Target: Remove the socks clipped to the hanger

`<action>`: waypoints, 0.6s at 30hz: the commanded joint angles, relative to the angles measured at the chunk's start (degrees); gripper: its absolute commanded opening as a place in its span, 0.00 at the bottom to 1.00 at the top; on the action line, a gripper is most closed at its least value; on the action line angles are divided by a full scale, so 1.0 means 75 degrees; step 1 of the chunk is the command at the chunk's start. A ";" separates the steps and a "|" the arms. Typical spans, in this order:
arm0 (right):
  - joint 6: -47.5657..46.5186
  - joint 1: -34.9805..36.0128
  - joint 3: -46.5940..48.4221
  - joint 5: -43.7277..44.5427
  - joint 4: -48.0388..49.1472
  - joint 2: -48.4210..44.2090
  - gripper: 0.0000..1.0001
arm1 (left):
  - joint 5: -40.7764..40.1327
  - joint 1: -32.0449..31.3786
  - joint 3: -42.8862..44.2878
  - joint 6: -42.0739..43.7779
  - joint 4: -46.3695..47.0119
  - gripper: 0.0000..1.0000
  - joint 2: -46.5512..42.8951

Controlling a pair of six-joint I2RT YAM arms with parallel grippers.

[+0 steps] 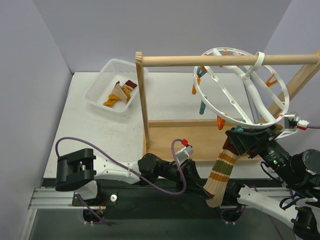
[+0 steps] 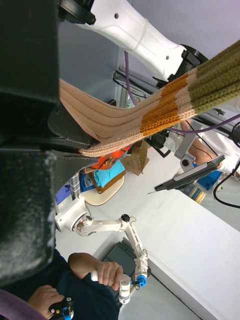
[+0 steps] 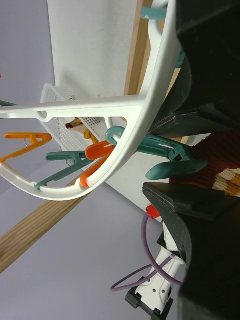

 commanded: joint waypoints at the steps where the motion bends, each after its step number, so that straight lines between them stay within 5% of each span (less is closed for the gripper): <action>1: -0.0092 0.0067 -0.0059 -0.0015 0.0581 -0.0088 0.38 | 0.0352 0.0032 0.0107 -0.0118 0.0305 0.00 0.0065; 4: -0.0080 0.0067 -0.0059 -0.0039 0.0581 -0.0123 0.33 | 0.0364 0.0055 0.0107 -0.0142 0.0316 0.00 0.0089; 11: 0.0048 0.0067 -0.0129 0.0206 0.0441 -0.0182 0.00 | 0.0364 0.0067 0.0130 -0.0212 0.0317 0.00 0.0159; 18: 0.0201 0.0067 -0.0129 0.0664 0.0031 -0.0112 0.00 | 0.0247 0.0137 -0.0080 0.0034 -0.0186 0.00 -0.0063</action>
